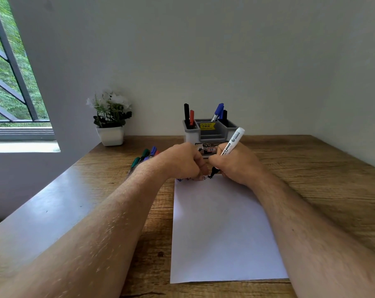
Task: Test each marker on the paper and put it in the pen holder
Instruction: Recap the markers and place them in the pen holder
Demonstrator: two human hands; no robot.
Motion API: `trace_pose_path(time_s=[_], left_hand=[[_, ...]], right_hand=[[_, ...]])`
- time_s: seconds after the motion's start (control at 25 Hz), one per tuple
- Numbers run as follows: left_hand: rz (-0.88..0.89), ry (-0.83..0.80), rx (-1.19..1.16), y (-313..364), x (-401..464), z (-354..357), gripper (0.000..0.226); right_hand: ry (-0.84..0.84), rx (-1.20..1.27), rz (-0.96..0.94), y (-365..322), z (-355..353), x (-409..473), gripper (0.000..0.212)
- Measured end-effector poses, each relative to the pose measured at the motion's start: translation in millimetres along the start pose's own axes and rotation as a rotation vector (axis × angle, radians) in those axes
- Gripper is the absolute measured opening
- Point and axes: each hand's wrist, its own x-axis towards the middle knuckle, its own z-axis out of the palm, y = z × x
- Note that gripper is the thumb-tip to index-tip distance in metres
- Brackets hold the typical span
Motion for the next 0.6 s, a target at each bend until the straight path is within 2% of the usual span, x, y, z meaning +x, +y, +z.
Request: trace_pose_path(time_s=[0.16,0.28,0.36,0.6], left_hand=[[-0.005,-0.003,-0.001,2.0,-0.5,-0.9,0.022],[-0.009,-0.01,0.004,2.3,0.1,-1.1,0.022],[-0.009,-0.013,0.01,2.4,0.0,-1.1,0.021],[0.013,0.012,0.008,2.9,-3.0,-3.1,0.018]], right_hand=[[-0.067,0.006,-0.029,-6.2,-1.9,-3.9,0.025],[0.004,-0.021,0.014,-2.6,-1.8,-0.6,0.02],[0.07,-0.04,0.063,0.9,-2.0,2.7,0.026],[0.091,0.009,0.058,-2.8,-3.8,0.0,0.022]])
